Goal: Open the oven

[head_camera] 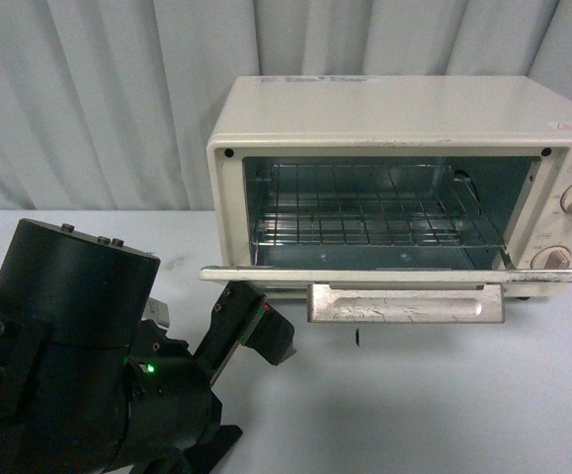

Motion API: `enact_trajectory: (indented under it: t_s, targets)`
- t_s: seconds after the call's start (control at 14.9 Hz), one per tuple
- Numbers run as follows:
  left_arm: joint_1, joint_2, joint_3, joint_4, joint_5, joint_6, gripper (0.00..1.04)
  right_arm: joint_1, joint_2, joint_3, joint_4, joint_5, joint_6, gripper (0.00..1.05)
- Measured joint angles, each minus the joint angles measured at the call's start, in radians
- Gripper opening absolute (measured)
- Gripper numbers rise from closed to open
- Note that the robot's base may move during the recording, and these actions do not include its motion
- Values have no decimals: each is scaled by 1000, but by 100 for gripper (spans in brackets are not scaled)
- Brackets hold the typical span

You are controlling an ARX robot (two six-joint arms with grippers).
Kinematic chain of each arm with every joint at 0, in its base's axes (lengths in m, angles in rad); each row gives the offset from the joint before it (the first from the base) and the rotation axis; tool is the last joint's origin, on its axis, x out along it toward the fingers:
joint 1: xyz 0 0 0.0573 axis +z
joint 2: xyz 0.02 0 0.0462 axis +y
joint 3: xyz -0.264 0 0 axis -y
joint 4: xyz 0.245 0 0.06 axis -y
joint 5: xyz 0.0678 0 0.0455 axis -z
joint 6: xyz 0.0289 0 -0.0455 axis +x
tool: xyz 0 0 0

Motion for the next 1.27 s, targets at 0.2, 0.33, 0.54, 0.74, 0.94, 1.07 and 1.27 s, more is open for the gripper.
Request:
enact_trajectory:
  t_s: [0.2,0.33,0.54,0.74,0.94,1.07,1.27]
  targets:
    - [0,0,0,0,0,0,98,0,-292,0,-278,0,0,2]
    - [0,0,0,0,-1,0,98,0,-419,1,-445,0,0,2]
    - [0,0,0,0,2,0,98,0,-528,0,-512,-2,0,2]
    - [0,0,0,0,0,0,98,0,-524,4,-511,-2,0,2]
    - [0,0,0,0,-2,0,98,0,-524,0,-524,-2,0,2]
    - [0,0,0,0,-1,0,98,0,-525,0,-521,-2,0,2]
    - [0,0,0,0,0,0,98,0,-527,0,-521,-2,0,2]
